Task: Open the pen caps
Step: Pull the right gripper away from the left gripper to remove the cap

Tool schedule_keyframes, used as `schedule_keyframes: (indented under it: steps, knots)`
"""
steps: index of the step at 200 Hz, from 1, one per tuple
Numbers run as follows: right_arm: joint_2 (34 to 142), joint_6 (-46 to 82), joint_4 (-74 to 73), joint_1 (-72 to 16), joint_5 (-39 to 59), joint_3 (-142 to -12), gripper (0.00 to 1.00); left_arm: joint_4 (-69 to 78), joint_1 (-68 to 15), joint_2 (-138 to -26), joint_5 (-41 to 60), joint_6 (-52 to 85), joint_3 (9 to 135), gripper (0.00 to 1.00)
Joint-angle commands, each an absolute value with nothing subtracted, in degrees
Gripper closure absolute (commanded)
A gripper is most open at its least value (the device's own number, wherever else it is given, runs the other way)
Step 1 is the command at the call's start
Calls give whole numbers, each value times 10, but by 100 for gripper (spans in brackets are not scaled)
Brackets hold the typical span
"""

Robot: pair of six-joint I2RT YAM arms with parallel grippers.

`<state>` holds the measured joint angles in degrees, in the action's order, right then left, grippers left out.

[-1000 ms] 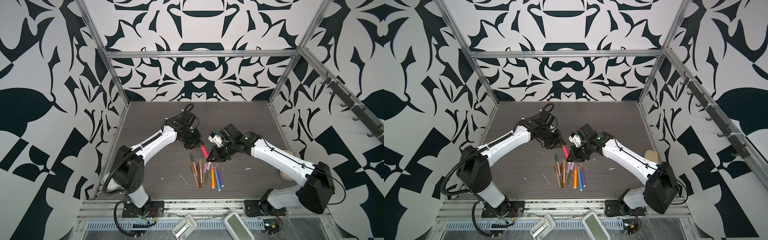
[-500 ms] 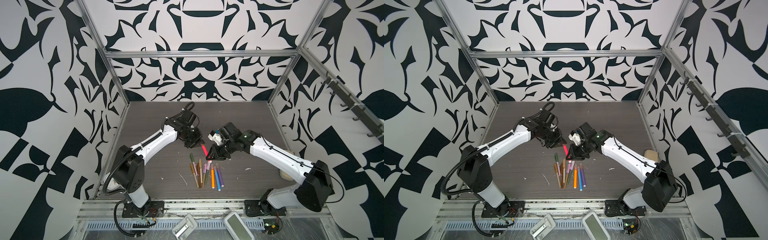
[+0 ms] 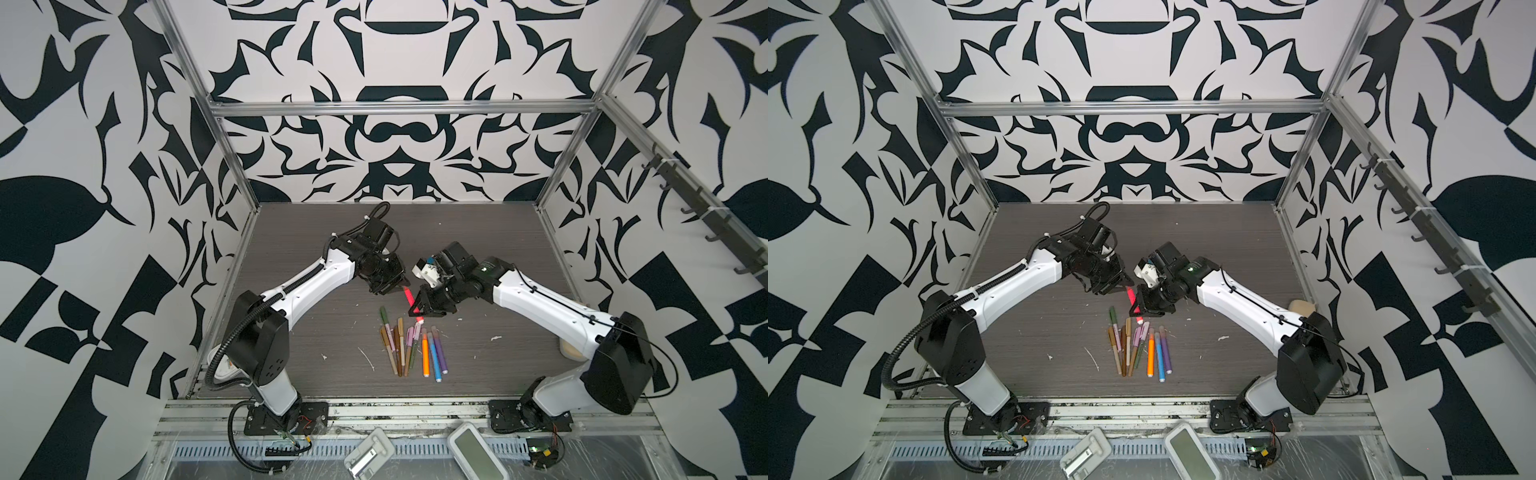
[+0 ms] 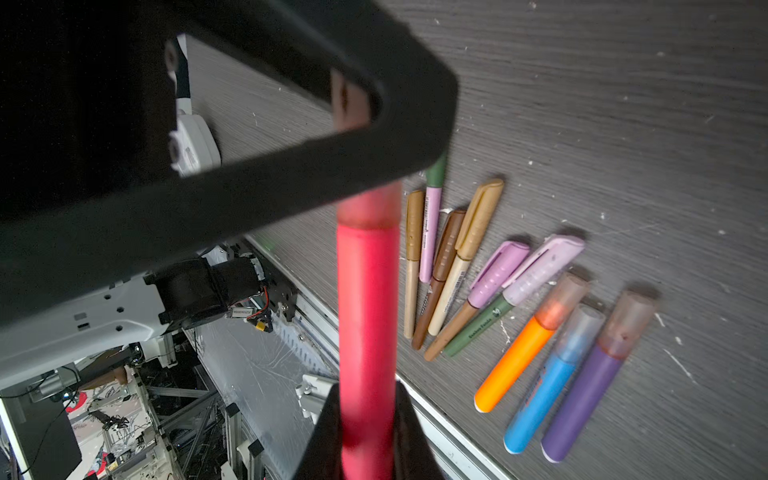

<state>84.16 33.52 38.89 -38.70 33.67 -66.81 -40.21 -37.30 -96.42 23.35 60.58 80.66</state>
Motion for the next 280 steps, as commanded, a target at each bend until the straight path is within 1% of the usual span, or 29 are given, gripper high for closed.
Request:
schedule_keyframes:
  steps: [1, 18, 41, 62, 78, 103, 120, 141, 177, 209, 234, 257, 280]
  knots:
    - [829, 331, 402, -382, 318, -673, 100, -439, -340, -985, 226, 569, 846, 100]
    - [804, 327, 409, -384, 329, -639, 100, -456, -280, -1020, 212, 538, 891, 100]
    - [741, 351, 403, -399, 323, -572, 100, -528, -212, -1087, 150, 488, 1009, 100]
    - [690, 371, 401, -402, 318, -514, 100, -590, -188, -1146, 116, 451, 1110, 100]
    - [663, 383, 394, -403, 316, -489, 100, -623, -187, -1171, 115, 435, 1147, 100]
    - [648, 386, 395, -402, 304, -490, 100, -606, -187, -1163, 105, 430, 1107, 100]
    - [645, 388, 396, -401, 280, -495, 100, -606, -188, -1156, 68, 415, 1066, 100]
    - [652, 383, 411, -400, 244, -508, 100, -642, -189, -1168, 5, 383, 1033, 100]
    - [657, 358, 460, -400, 168, -537, 100, -669, -194, -1188, -48, 348, 984, 100]
    - [657, 352, 481, -399, 128, -545, 100, -647, -194, -1193, -26, 346, 948, 100]
    - [661, 355, 484, -399, 126, -541, 100, -636, -199, -1205, -7, 345, 933, 100]
    - [658, 355, 493, -399, 115, -540, 100, -610, -206, -1210, 33, 340, 917, 100]
    - [653, 355, 493, -399, 113, -540, 100, -604, -213, -1217, 43, 343, 913, 100]
